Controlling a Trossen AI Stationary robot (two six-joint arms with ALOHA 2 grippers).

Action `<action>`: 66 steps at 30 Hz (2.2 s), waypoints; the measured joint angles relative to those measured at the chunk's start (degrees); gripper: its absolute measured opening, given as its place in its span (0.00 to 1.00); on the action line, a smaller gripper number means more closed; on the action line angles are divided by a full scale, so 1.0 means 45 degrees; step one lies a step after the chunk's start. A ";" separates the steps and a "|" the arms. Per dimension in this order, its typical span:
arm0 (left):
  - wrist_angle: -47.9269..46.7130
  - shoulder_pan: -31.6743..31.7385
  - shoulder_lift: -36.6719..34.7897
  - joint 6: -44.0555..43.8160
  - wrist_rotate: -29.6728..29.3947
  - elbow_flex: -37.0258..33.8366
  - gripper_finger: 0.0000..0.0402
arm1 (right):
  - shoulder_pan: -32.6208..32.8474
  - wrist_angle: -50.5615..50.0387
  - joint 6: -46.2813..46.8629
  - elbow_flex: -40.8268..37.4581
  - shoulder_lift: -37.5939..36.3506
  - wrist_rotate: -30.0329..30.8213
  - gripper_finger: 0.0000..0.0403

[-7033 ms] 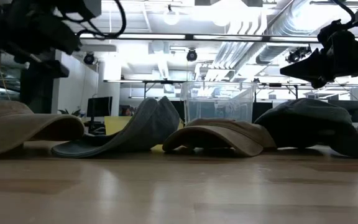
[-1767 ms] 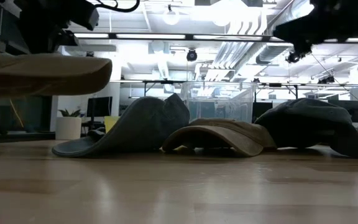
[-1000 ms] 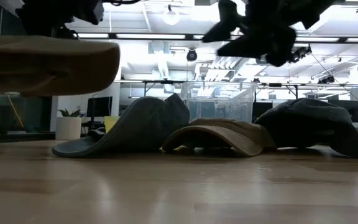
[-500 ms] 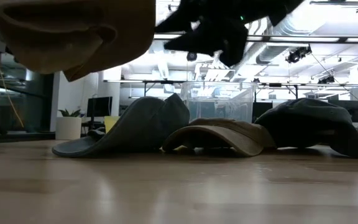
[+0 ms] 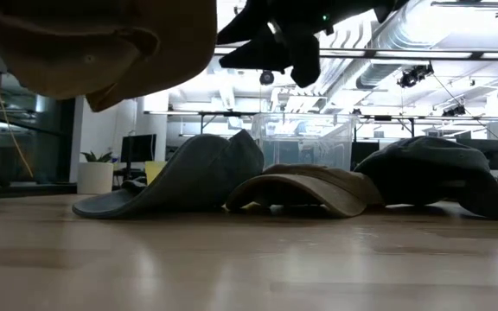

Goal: Pick & Place hat
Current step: Put the left brown cap into the transparent bin

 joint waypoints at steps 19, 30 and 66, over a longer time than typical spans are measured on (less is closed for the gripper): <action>0.0401 0.0005 0.0005 0.0301 0.0047 0.0010 0.00 | -0.0001 0.0434 -0.0088 -0.0005 0.0000 -0.2514 0.62; 0.1015 0.0005 0.0005 0.0240 0.0047 0.0010 0.00 | -0.0019 0.0941 -0.0020 -0.0010 0.0000 -0.3406 0.57; 0.0996 0.0010 0.0015 0.0119 -0.0827 0.0010 0.02 | 0.0195 0.0975 0.5717 -0.0010 0.0000 -0.1610 0.02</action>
